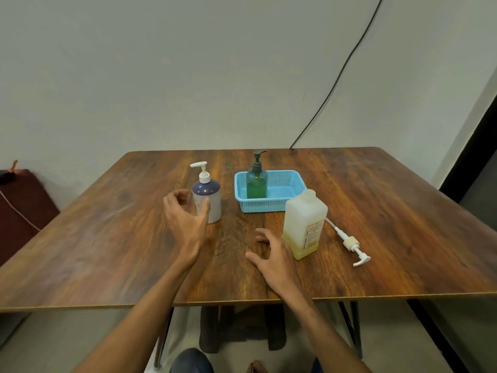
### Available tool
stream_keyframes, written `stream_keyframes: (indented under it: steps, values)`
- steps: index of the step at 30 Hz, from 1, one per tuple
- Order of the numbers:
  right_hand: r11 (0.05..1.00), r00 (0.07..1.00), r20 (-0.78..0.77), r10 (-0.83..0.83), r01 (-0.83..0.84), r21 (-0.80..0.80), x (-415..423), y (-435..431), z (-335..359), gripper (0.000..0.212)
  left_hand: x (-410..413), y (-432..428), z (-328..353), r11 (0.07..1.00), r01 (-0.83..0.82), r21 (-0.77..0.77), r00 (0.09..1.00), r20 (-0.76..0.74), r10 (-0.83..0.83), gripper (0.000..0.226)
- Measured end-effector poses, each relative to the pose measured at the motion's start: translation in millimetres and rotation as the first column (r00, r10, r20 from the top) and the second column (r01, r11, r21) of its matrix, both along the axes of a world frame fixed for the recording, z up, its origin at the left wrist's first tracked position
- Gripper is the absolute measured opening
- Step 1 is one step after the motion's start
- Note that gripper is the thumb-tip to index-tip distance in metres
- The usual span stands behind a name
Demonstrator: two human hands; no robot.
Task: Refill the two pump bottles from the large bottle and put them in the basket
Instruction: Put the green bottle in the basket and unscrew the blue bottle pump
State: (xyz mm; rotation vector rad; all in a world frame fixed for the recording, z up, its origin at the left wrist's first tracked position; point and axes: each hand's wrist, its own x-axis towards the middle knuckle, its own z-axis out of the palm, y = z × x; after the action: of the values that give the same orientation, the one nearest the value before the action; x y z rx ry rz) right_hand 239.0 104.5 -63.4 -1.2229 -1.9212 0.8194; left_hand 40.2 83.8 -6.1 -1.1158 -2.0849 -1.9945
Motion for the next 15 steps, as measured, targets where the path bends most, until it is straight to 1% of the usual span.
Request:
stream_keyframes:
  steps: [3, 5, 6, 7, 9, 12, 15]
  values:
    - [1.0, 1.0, 0.0, 0.005, -0.005, 0.0, 1, 0, 2, 0.062, -16, 15, 1, 0.981, 0.101, -0.167, 0.994, 0.054, -0.093, 0.09]
    - [1.0, 1.0, -0.008, 0.006, -0.006, -0.007, 3, 0, 2, 0.062, -23, 28, 4, 0.949, 0.199, -0.243, 0.979, 0.097, -0.181, 0.105]
    - [1.0, 1.0, -0.01, 0.005, -0.005, -0.01, 3, 0, 2, 0.061, -26, 36, 5, 0.933, 0.25, -0.259, 0.967, 0.118, -0.226, 0.107]
    - [1.0, 1.0, -0.013, 0.006, -0.006, -0.013, 4, 1, 2, 0.061, -28, 42, 6, 0.919, 0.295, -0.262, 0.954, 0.14, -0.266, 0.106]
    - [1.0, 1.0, -0.019, 0.008, -0.008, -0.01, 4, 1, 1, 0.061, -31, 51, 9, 0.906, 0.332, -0.264, 0.942, 0.151, -0.301, 0.095]
    - [1.0, 1.0, -0.027, 0.008, -0.007, 0.006, 4, 2, -2, 0.061, -34, 56, 8, 0.916, 0.304, -0.262, 0.953, 0.091, -0.291, 0.081]
    - [1.0, 1.0, -0.025, 0.012, -0.012, 0.01, 3, 2, -3, 0.06, -25, 44, 13, 0.939, 0.297, -0.171, 0.955, 0.072, -0.289, 0.081]
